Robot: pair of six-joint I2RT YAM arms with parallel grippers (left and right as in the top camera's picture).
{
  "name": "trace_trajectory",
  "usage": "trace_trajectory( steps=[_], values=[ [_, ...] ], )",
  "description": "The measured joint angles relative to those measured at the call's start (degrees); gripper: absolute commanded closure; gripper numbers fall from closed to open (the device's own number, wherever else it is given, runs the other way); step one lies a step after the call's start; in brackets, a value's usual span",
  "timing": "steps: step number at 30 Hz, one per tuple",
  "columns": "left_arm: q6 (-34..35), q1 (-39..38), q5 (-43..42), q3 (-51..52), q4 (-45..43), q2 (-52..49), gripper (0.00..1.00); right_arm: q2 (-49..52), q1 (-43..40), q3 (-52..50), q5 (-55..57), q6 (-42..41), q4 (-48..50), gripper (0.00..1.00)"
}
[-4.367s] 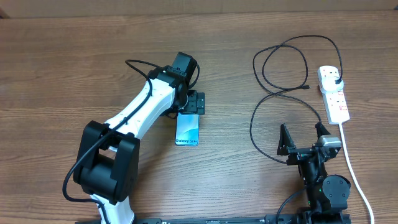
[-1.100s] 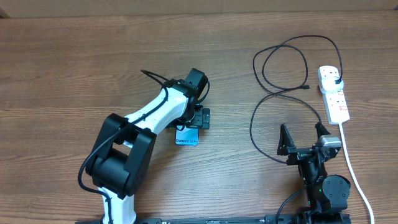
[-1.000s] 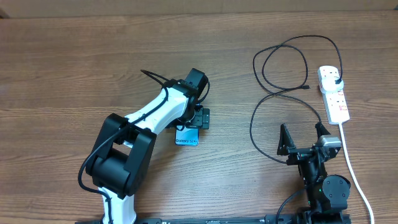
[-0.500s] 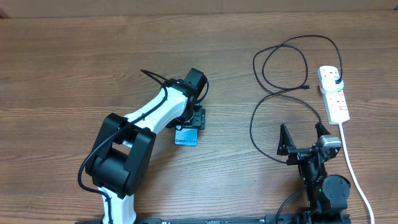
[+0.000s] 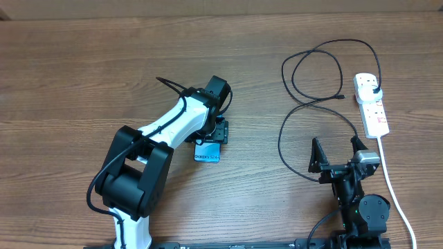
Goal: Plug charger to phone and switch on socket
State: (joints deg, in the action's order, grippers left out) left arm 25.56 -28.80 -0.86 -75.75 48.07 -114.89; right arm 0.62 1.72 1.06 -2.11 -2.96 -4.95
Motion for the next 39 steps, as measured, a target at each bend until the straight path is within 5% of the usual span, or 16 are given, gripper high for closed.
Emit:
trace_trajectory(
  steps=[14, 39],
  values=[
    [1.0, 0.0, -0.5, -2.3, 2.6, -1.3, 0.33, 0.0, 0.0, 0.0, 0.0, 0.0, 0.0, 0.0],
    [1.2, 0.0, -2.6, -22.3, 24.0, -3.6, 0.41, 0.0, 0.0, 0.0, 0.0, 0.0, 0.0, 0.0]
  ],
)
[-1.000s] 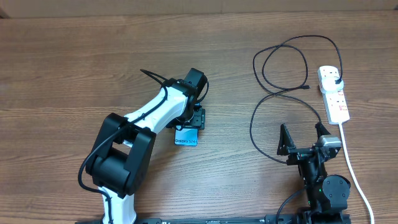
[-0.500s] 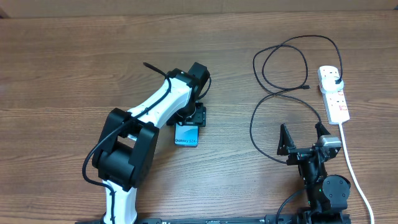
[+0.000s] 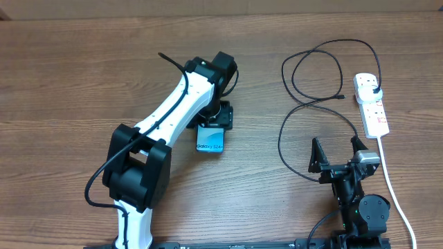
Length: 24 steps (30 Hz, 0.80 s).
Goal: Plug charger to phone and switch on socket
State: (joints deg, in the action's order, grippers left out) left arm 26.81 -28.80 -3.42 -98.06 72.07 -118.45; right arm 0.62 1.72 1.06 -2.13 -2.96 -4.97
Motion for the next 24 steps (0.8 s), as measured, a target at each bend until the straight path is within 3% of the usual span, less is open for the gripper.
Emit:
trace_trajectory(
  steps=[10, 24],
  values=[
    [-3.1, 0.0, -16.3, -2.4, 4.9, 0.0, 0.41, 0.0, 0.0, 0.0, 0.0, 0.0, 0.0, 0.0],
    [-3.3, 0.0, -27.4, -2.4, 5.8, 0.0, 0.41, 0.0, 0.0, 0.0, -1.9, -2.8, 2.5, 0.0]
  ],
)
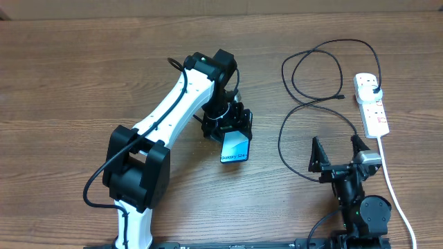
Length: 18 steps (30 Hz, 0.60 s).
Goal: Plug charger to phone and switch on socket
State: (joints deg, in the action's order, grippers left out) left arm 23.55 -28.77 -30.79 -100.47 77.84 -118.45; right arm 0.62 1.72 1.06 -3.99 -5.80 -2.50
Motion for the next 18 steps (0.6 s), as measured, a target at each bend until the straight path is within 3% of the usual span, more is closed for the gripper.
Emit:
trace_trajectory(
  steps=[3, 9, 11, 18],
  values=[
    [0.0, 0.3, -1.6, 0.0, 0.0, 0.0, 0.41, 0.0, 0.0, 0.0, -5.6, -10.4, -0.1, 0.0],
    [0.7, 2.0, -4.0, 0.0, -0.8, 0.0, 0.41, 0.0, 0.0, 0.0, -28.3, -44.2, -0.8, 0.0],
    [1.3, 3.0, -5.1, 0.0, -1.6, 0.0, 0.41, 0.0, 0.0, 0.0, -34.2, -51.9, -0.8, 0.0],
    [3.6, 5.3, -8.7, 0.0, -3.9, 0.0, 0.44, 0.0, 0.0, 0.0, -37.5, -62.4, 1.9, 0.0]
  ],
)
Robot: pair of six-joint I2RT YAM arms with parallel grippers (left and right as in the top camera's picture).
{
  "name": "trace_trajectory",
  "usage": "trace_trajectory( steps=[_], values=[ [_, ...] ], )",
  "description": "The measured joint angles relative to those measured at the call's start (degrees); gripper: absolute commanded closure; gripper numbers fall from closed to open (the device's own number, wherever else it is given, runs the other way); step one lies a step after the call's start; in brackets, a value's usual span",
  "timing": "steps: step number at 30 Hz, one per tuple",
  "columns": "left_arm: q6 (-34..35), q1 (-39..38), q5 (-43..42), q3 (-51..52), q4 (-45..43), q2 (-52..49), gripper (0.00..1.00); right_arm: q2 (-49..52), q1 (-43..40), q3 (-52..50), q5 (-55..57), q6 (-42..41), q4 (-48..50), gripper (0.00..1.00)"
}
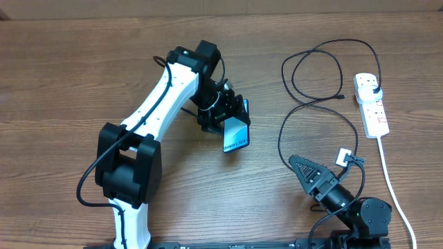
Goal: Plug charger to phone and switch on socket
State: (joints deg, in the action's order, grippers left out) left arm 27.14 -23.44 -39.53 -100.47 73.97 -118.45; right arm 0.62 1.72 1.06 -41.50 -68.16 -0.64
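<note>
A blue-screened phone [236, 135] is held above the middle of the table, with my left gripper [232, 119] shut on its upper end. The black charger cable [315, 76] loops on the wood at the right, its free plug end [341, 98] lying loose near the strip. A white socket strip [370, 104] lies at the far right with a black plug in its far socket. My right gripper [302, 164] sits low at the bottom right, turned toward the left, its fingers close together with nothing between them.
The strip's white lead [396, 194] runs down the right edge toward the front. The right arm's base [363, 218] sits at the front right. The left arm [156, 117] reaches diagonally across the table's middle.
My left gripper with the phone has shifted slightly right and away. My right gripper, then open and pointing away from the front, now points left with its fingers close together.
At first my left gripper was shut on the phone left of centre, and the right gripper stood open at the front right. The phone then stood further right at each moment. Now it is near the cable, and the right gripper has turned left.
</note>
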Motion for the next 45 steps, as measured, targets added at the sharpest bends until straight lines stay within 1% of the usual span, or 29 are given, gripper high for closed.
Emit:
trace_trajectory(
  steps=[2, 6, 12, 15, 20, 23, 26, 27, 31, 35, 37, 40, 43, 45],
  values=[
    [0.2, 0.6, -1.9, 0.0, -0.4, 0.0, 0.47, 0.0, 0.0, 0.0, 0.0, -0.9, -0.2, 0.0],
    [0.4, 1.9, -6.0, 0.0, -0.5, 0.0, 0.46, 0.0, 0.2, 0.0, 0.0, -1.0, -2.9, 0.01],
    [0.6, 4.1, -11.8, 0.0, -0.5, 0.0, 0.46, 1.7, 0.2, 0.0, 0.3, 0.5, -3.0, 0.01],
    [1.0, 4.8, -14.4, 0.0, -0.5, 0.0, 0.44, 5.5, 0.2, 0.0, 1.3, 2.7, -3.4, 0.01],
    [1.3, 5.0, -16.4, 0.0, -0.5, 0.0, 0.43, 15.7, 0.2, 1.7, 7.8, 10.7, -9.8, 0.01],
    [1.3, 5.0, -17.0, 0.0, -0.5, 0.0, 0.43, 23.1, 0.2, 5.8, 11.9, 15.8, -13.3, 0.01],
    [1.3, 5.0, -17.4, 0.0, -0.5, 0.0, 0.43, 32.2, 0.3, 13.9, 14.0, 20.3, -17.4, 0.01],
    [1.3, 5.0, -17.3, 0.0, -0.5, 0.0, 0.43, 33.5, 0.3, 15.6, 14.3, 21.0, -18.2, 0.01],
    [1.3, 5.0, -17.7, 0.0, -0.5, 0.0, 0.43, 42.6, 2.1, 28.8, 15.8, 24.3, -33.6, 0.01],
    [1.3, 5.0, -18.4, 0.0, -0.5, 0.0, 0.43, 48.6, 7.0, 40.2, 18.4, 25.3, -47.8, 0.01],
    [1.3, 5.0, -18.6, 0.0, -0.5, 0.0, 0.43, 50.1, 10.1, 44.3, 19.3, 25.5, -51.1, 0.01],
    [1.3, 5.0, -18.7, 0.0, -0.5, 0.0, 0.43, 50.9, 16.1, 49.5, 20.3, 25.4, -53.0, 0.01],
    [1.3, 5.0, -18.8, 0.0, -0.5, 0.0, 0.43, 50.9, 22.2, 52.0, 23.1, 24.2, -53.7, 0.0],
    [1.3, 5.0, -18.8, 0.0, -0.5, 0.0, 0.43, 50.9, 26.6, 52.2, 25.9, 23.2, -52.5, 0.0]
  ],
)
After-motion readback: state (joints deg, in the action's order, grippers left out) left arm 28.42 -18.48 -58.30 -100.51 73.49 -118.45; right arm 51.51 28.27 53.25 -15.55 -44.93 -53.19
